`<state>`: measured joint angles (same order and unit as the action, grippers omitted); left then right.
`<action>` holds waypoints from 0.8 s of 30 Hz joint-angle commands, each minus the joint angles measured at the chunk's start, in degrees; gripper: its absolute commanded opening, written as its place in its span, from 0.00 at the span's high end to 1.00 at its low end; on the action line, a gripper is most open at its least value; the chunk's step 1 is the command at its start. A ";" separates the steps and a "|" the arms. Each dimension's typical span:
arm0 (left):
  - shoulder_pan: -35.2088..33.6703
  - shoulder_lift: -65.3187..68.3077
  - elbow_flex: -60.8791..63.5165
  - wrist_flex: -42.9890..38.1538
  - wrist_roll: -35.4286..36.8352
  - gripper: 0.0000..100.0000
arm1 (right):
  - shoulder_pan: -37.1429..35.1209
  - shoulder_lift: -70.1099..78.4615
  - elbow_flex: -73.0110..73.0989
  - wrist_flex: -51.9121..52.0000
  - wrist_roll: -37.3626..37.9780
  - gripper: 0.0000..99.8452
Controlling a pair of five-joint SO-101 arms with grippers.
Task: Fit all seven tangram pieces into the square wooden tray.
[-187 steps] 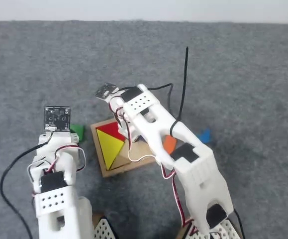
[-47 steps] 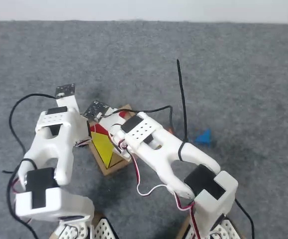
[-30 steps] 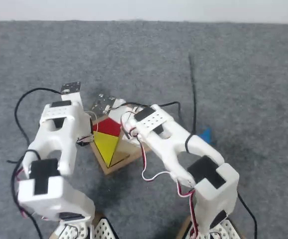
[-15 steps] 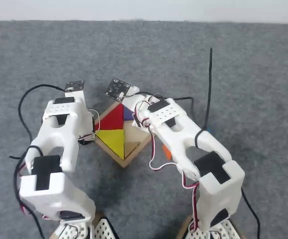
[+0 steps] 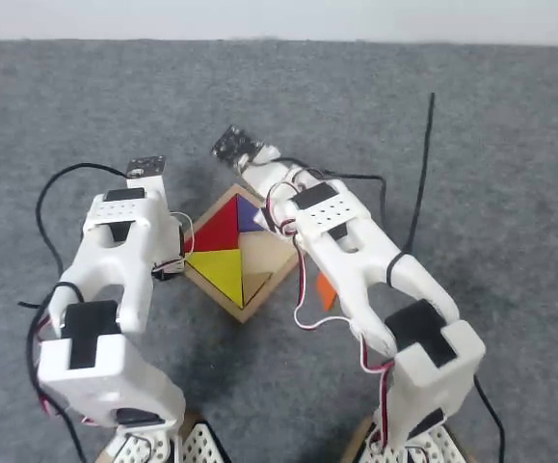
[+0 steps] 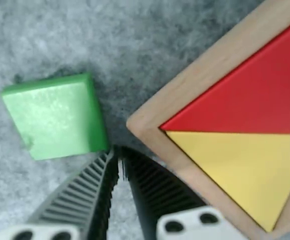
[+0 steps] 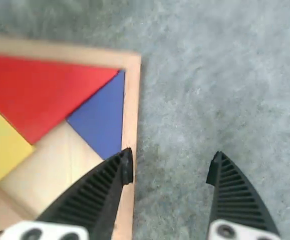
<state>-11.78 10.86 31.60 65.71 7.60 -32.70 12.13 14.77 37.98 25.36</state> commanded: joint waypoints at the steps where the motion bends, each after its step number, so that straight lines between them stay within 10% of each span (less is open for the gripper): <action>1: 2.11 -0.88 0.31 -1.93 -0.62 0.97 | -0.40 -4.53 -1.58 0.66 -0.97 0.75; 24: 1.76 -1.32 0.48 -2.20 -0.62 0.97 | -3.21 26.24 -32.53 19.82 15.74 0.75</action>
<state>-11.78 10.86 31.60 65.71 7.60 -35.96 36.57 -12.57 57.67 39.43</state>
